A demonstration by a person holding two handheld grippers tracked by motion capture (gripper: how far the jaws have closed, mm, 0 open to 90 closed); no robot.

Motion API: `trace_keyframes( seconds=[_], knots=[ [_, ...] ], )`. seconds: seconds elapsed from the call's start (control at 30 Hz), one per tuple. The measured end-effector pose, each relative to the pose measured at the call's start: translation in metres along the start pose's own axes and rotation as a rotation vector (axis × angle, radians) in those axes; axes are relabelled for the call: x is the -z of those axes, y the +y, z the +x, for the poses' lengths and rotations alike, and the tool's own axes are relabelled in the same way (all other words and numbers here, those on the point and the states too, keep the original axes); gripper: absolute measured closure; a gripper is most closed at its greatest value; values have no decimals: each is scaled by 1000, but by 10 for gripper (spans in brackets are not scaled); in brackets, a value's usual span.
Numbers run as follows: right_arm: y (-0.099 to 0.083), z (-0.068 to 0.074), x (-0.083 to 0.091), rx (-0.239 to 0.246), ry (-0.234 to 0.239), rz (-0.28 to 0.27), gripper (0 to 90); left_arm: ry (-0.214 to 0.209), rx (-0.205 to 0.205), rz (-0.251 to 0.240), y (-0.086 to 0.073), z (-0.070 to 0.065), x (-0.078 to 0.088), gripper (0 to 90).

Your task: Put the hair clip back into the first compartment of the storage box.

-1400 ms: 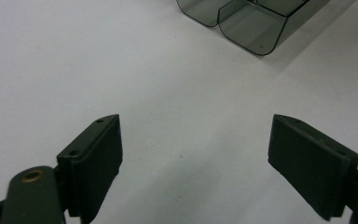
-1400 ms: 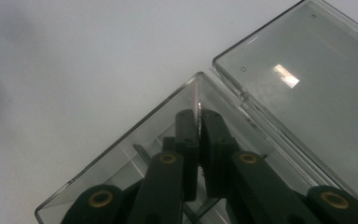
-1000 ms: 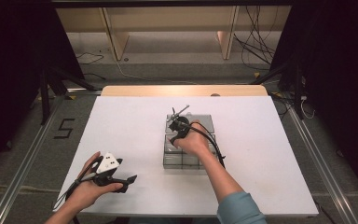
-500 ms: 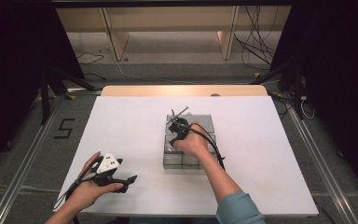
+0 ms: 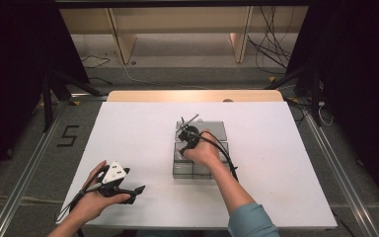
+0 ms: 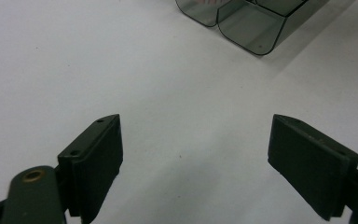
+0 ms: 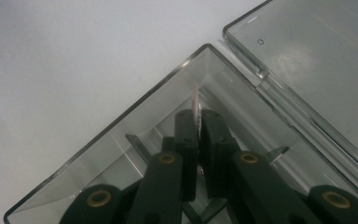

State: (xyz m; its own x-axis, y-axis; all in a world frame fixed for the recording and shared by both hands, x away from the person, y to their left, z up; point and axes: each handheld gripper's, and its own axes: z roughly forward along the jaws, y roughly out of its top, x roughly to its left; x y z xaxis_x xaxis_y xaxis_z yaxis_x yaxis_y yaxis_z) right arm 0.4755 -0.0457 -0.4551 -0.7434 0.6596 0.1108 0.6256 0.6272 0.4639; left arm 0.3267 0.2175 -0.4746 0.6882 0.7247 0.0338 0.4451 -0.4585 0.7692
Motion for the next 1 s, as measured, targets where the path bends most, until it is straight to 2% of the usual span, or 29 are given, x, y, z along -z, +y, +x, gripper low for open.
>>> trace_keyframes(
  seconds=[0.27,0.47,0.7,1.0],
  knots=[
    [0,0,-2,0,1,3,854,1,0,-1,0,0,0,174],
    [0,0,-1,8,-7,-1,814,0,0,-1,0,0,0,173],
    [-1,-3,6,6,-25,-26,770,2,-1,0,0,0,0,174],
    [-7,-8,22,-10,-23,-83,682,2,-1,3,0,0,0,174]
  ],
)
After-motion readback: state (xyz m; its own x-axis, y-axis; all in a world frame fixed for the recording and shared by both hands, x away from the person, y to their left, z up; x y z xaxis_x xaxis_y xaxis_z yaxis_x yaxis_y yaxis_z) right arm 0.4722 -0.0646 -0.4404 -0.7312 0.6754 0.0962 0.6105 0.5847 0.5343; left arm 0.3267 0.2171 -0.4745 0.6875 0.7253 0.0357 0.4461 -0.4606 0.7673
